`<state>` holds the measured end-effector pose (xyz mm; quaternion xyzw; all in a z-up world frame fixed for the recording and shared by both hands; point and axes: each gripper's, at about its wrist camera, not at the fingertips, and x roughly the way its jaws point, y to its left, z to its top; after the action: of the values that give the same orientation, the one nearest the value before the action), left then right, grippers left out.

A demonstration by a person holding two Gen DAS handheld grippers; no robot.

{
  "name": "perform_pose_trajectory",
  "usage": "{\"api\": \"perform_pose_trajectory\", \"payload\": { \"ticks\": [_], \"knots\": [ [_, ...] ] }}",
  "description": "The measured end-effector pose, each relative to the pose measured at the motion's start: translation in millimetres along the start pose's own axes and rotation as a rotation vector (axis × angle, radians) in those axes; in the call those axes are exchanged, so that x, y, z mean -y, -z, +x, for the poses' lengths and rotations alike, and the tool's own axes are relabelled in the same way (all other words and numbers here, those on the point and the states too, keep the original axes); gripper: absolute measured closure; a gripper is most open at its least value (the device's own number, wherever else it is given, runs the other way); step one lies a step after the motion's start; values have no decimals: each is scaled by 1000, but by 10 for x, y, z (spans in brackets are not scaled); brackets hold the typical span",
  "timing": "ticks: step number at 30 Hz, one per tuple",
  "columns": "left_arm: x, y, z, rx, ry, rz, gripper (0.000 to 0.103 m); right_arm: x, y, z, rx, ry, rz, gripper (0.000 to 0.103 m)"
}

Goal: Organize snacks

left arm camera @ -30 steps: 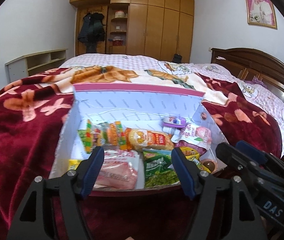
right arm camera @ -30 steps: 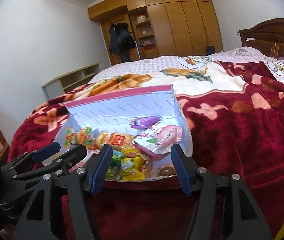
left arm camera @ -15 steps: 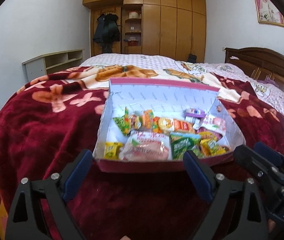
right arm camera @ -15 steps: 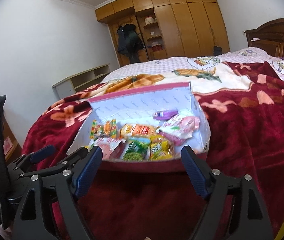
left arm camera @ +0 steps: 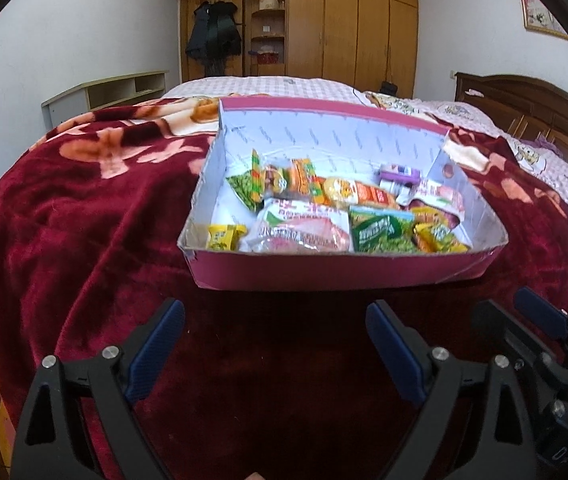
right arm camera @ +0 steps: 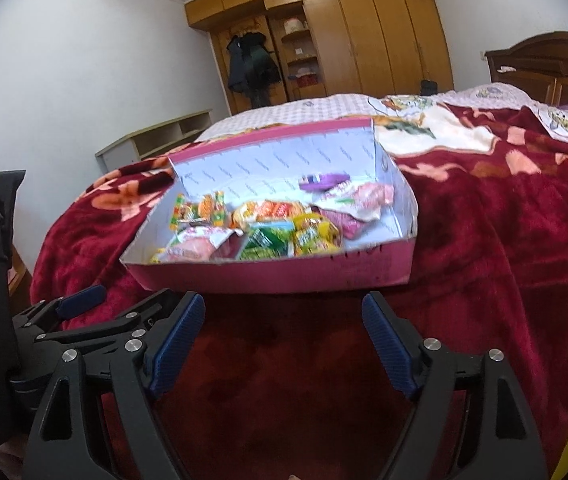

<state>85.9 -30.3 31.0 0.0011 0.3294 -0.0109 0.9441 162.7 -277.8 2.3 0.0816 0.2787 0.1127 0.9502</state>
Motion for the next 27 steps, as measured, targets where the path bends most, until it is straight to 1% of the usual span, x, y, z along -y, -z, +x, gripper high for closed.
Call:
{"api": "perform_pose_trajectory", "payload": {
  "ticks": [15, 27],
  "knots": [
    [21, 61, 138, -32, 3, 6, 8, 68, 67, 108, -35, 8, 21, 20],
    [27, 59, 130, -27, -5, 8, 8, 75, 67, 113, -37, 9, 25, 20]
  ]
}}
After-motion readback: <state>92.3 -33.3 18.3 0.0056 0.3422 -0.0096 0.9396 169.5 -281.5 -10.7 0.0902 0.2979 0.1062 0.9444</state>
